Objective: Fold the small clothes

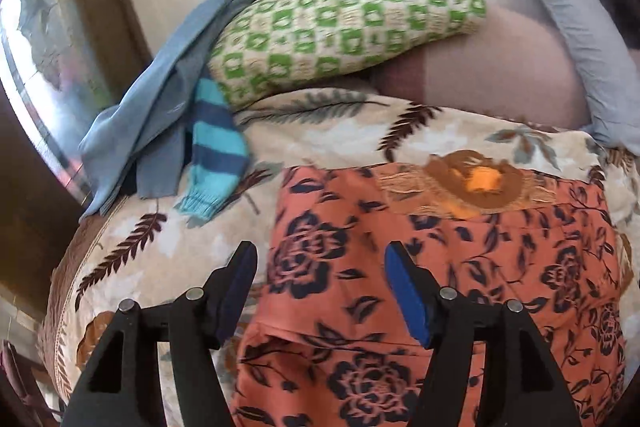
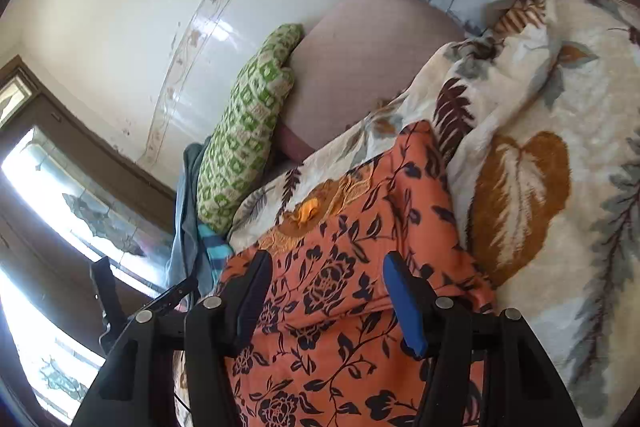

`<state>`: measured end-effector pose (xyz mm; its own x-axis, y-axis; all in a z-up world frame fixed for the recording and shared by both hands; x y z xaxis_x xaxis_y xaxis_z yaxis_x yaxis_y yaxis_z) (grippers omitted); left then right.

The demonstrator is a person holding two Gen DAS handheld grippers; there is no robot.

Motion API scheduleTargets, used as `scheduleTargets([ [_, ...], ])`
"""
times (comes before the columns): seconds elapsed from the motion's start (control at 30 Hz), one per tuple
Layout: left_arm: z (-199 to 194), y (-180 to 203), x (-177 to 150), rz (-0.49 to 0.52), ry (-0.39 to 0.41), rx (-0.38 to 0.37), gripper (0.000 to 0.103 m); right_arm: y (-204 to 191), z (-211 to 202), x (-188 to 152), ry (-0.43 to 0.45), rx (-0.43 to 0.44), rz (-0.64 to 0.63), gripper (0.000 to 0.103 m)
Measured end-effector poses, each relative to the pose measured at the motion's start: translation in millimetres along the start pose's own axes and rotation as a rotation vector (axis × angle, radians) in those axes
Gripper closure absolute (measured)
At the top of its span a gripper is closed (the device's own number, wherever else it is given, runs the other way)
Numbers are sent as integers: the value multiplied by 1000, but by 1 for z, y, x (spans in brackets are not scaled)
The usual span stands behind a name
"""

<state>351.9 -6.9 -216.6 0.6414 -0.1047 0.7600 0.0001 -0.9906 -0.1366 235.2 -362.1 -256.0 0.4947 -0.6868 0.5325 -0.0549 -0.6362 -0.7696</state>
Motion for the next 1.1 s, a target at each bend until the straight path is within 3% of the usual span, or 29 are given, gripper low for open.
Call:
scheduleTargets([
  [0.07,12,-16,-1,-10,-17,20,36,-6,15,-9,-42,6,0,45],
  [0.2,40,-7,-5,57,-29,32,36,-17,51,-16,-110,18,35,48],
  [0.3,75,12,-32,108,-155,13,36,-23,86,-11,-138,8,45,48],
  [0.37,96,21,-58,184,-202,31,35,-17,113,-12,-189,-41,53,48],
  [0.4,94,21,-58,192,-146,38,31,-7,125,-17,-225,-102,29,48],
  [0.43,91,21,-57,204,-137,45,30,7,136,-24,-275,-188,-1,52],
  [0.47,88,20,-55,207,-150,39,31,22,142,-31,-313,-242,-10,63],
  [0.5,85,19,-54,196,-165,25,31,29,138,-29,-304,-263,-18,89],
  [0.57,72,11,-49,167,-173,3,31,32,116,-18,-281,-279,10,91],
  [0.6,61,6,-47,158,-157,0,31,30,100,-11,-251,-294,6,85],
  [0.7,16,-13,-47,139,-96,-17,30,18,42,5,-204,-276,-49,85],
  [0.9,-74,-54,-91,94,-51,-25,25,4,-84,-1,-158,-269,-99,82],
  [0.97,-97,-63,-108,57,-49,-20,23,0,-117,-11,-124,-283,-112,70],
  [1.03,-120,-70,-123,25,-38,-15,16,-6,-141,-24,-103,-272,-109,35],
  [1.1,-137,-73,-136,-2,-33,0,11,-12,-159,-36,-108,-249,-98,34],
])
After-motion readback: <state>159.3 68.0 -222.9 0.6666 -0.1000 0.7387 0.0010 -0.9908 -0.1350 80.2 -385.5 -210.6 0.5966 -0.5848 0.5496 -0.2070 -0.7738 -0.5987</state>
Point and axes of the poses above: each gripper's, at about its wrist camera, not at the fingertips, and z roughly the way its jaws point, y to its right, x to its top, the point moved 6 cm from there along z, roughly the way its jaws point, and after that the axes turned 9 degrees about y, right-handed, at the moved point
